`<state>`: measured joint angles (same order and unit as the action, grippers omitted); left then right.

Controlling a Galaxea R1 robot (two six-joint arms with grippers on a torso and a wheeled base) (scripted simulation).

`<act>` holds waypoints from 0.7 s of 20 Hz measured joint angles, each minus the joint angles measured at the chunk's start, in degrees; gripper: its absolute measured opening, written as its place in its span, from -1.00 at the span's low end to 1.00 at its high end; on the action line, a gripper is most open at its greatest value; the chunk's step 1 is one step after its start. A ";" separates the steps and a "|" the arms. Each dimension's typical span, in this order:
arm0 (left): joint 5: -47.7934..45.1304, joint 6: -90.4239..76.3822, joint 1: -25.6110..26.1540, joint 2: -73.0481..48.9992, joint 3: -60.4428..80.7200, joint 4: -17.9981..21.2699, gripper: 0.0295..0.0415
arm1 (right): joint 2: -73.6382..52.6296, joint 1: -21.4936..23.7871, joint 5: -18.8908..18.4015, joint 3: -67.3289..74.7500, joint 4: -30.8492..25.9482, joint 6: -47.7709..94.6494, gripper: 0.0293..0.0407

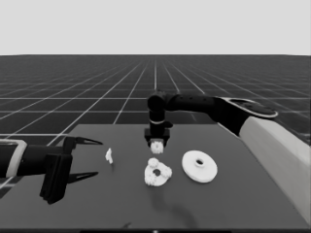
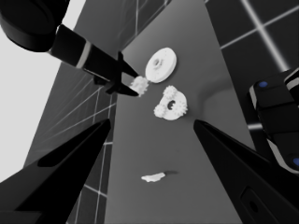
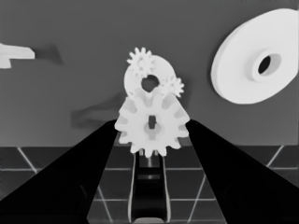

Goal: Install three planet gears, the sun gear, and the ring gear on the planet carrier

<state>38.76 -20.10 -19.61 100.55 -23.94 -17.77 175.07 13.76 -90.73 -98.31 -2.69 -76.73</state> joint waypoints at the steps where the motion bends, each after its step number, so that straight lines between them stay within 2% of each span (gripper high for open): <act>1: 0.00 0.00 0.00 0.00 0.00 0.00 0.49 | 0.11 -0.01 -0.01 -0.23 0.01 0.11 -0.71; 2: 0.00 0.00 0.00 0.00 0.00 0.00 0.49 | -0.09 -6.44 1.80 0.39 7.52 -0.31 -0.71; 3: 0.00 0.00 0.00 0.00 0.00 0.00 0.49 | 0.25 -12.00 2.89 -0.87 12.06 0.46 -0.71; 5: 0.00 0.00 0.00 0.00 0.00 0.00 0.49 | 1.12 -16.68 4.33 -4.03 16.00 2.40 -0.71; 14: 0.00 0.00 0.00 0.00 0.00 0.00 0.49 | 1.75 -19.01 5.32 -6.25 17.82 2.57 -0.72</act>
<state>38.76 -20.10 -19.61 100.55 -23.94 -17.77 176.82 -5.25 -85.40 -104.56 15.13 -74.16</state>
